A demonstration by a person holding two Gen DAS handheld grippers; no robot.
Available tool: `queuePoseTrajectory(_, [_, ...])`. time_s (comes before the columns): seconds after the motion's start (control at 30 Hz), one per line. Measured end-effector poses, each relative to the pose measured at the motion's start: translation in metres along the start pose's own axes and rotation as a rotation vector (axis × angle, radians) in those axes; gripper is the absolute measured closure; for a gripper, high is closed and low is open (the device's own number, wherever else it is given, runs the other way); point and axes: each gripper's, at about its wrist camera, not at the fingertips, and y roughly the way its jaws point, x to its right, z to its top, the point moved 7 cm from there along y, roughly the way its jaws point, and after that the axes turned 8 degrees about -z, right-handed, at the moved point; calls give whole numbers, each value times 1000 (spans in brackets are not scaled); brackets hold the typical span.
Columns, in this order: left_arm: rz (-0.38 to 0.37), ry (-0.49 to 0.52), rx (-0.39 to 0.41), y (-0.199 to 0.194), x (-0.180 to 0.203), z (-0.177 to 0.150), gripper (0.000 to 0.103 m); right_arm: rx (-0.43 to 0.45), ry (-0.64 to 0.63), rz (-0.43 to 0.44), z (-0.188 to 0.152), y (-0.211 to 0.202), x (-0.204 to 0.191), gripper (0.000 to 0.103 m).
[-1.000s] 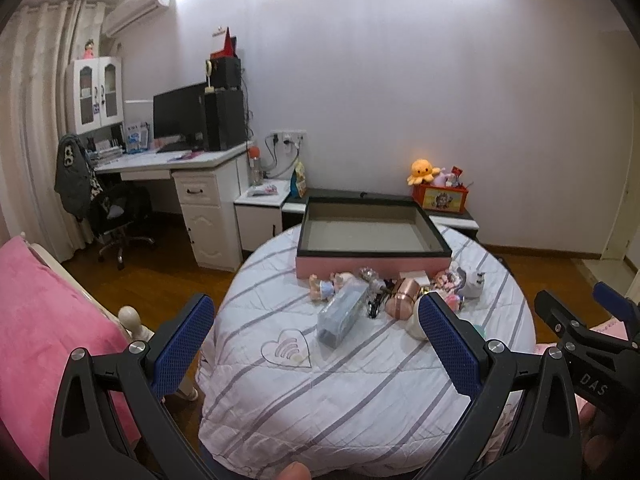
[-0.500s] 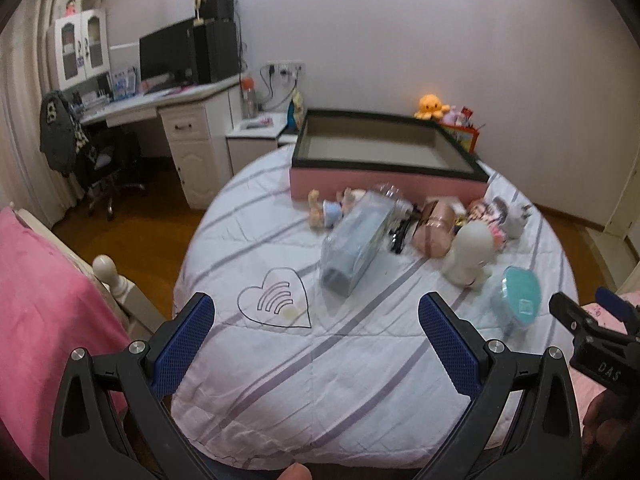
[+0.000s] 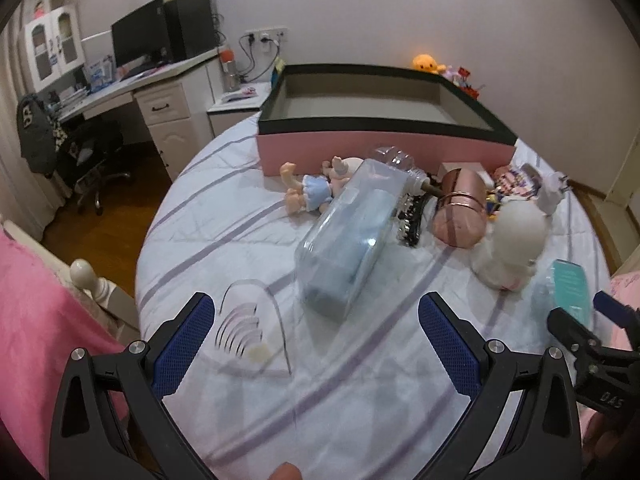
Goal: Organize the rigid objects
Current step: 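Grasp the clear plastic case with the left tool while the right tool grasps the teal oval case, then carry the clear case with the left tool into the box while the right tool places the teal case there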
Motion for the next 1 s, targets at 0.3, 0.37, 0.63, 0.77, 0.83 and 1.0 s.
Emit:
queuePoseTrajectory(0.3, [-18,69,-58,45,4,20,22,-27,-86,-29,5,19,-16,37])
queuePoseTrajectory(0.37, [-87,45,-96,52,4,15,49,-29,-86,-19,5,18,-16,37])
queuePoseTrajectory(0.63, [-147,63,-66,33,1,7,69,-41,-50,13,8,10,-4,37])
queuePoseTrajectory(0.77, [-153,55,-52,21,-4,4,69,-30,-35,15,16,5,0,37])
queuePoseTrajectory(0.83, [-154,51,-38,15,-4,6,69,-22,-27,22,22,2,1,37])
queuePoseTrajectory(1.0, [-153,43,7,4,-15,30,69,24,-31,43,52,-11,-3,37])
